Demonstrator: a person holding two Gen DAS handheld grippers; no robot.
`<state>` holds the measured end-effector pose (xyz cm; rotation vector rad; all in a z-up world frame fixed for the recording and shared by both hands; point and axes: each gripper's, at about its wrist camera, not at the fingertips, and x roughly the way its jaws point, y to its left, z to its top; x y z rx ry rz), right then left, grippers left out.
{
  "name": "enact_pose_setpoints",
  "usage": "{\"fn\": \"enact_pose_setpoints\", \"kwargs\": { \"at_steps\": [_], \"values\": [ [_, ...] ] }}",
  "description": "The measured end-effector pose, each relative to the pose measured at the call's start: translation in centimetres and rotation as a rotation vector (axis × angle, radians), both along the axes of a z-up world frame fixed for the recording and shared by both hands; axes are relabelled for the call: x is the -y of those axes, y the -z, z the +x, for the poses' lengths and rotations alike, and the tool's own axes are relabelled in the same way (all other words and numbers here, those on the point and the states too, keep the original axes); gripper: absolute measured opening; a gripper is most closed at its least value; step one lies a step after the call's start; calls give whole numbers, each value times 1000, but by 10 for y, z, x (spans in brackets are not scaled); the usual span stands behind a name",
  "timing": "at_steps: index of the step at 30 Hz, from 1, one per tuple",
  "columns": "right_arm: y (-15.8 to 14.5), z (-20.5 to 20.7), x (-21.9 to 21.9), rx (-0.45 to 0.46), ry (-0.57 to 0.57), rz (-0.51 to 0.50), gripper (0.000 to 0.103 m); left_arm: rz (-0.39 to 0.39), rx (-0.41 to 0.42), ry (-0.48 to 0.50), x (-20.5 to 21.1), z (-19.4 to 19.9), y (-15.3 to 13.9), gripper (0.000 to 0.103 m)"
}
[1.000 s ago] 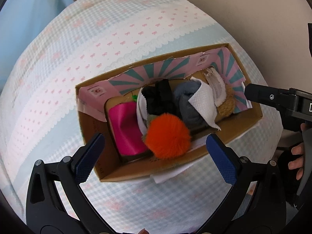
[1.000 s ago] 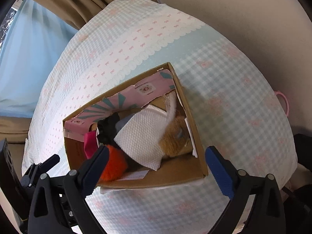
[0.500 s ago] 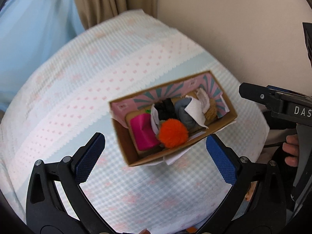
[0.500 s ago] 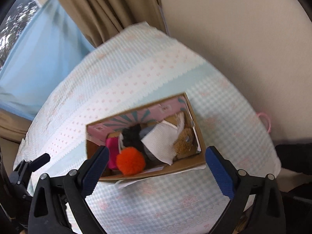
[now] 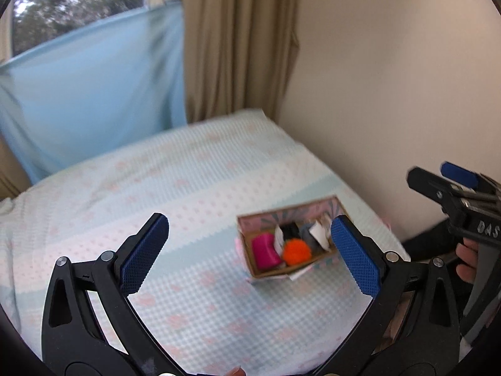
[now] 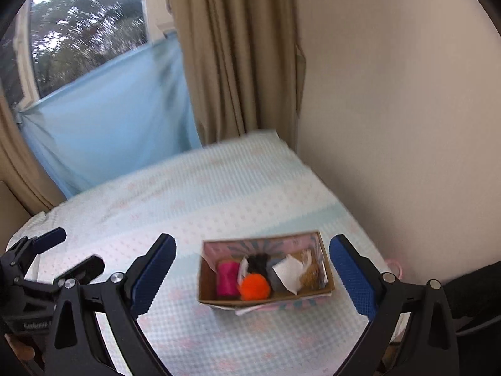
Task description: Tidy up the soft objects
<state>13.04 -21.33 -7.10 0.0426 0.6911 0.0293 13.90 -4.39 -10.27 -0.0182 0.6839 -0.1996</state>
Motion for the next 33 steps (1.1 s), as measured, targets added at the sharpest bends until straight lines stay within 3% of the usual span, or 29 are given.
{"fn": "enact_pose_setpoints", "kwargs": {
  "at_steps": [7, 15, 33],
  "values": [
    [-38, -60, -39, 160, 39, -23, 102, 6, 159, -34, -46, -53, -42, 103],
    [-38, -95, -66, 224, 88, -37, 102, 0, 246, -27, -73, -92, -57, 103],
    [-41, -106, -64, 258, 136, -36, 102, -1, 282, -31, -77, -102, -54, 103]
  ]
}}
